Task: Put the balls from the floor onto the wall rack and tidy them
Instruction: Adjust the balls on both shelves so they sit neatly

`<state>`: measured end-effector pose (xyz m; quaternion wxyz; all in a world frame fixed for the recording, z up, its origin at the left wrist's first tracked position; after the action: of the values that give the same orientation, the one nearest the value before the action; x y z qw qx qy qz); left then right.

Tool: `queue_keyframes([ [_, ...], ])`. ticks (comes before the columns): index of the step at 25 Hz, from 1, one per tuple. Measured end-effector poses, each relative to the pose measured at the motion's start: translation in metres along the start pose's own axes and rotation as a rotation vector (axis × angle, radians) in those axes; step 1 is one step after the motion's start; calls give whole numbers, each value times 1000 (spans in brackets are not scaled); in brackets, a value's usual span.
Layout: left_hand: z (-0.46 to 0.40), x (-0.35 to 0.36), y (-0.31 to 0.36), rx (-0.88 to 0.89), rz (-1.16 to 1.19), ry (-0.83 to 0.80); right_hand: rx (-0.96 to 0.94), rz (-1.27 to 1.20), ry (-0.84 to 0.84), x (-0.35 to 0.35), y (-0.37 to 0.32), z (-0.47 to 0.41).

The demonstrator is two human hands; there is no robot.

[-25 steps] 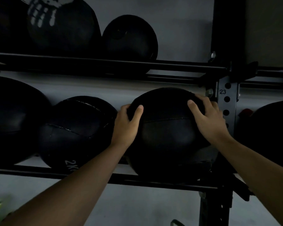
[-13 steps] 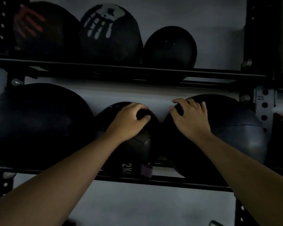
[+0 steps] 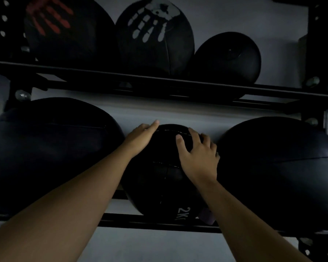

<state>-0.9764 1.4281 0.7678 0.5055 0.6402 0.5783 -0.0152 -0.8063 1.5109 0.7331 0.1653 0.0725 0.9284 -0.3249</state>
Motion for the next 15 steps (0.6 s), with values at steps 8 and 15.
queue_keyframes([
  [8, 2, 14, -16, -140, -320, 134, -195, -176, -319, -7, 25, -71],
  [15, -10, 5, -10, 77, 14, 17, 21, -216, 80, -2, 31, 15],
])
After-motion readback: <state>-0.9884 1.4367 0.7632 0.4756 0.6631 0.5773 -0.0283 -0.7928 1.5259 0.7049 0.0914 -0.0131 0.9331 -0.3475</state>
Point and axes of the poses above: each hand's wrist, its own z-axis away from the middle knuckle, its own x-axis out of the palm, y = z × x, the point moved 5 cm from there along -z, towards the middle knuckle, and after that the axes turned 13 degrees about -z, right-handed, at the moved point
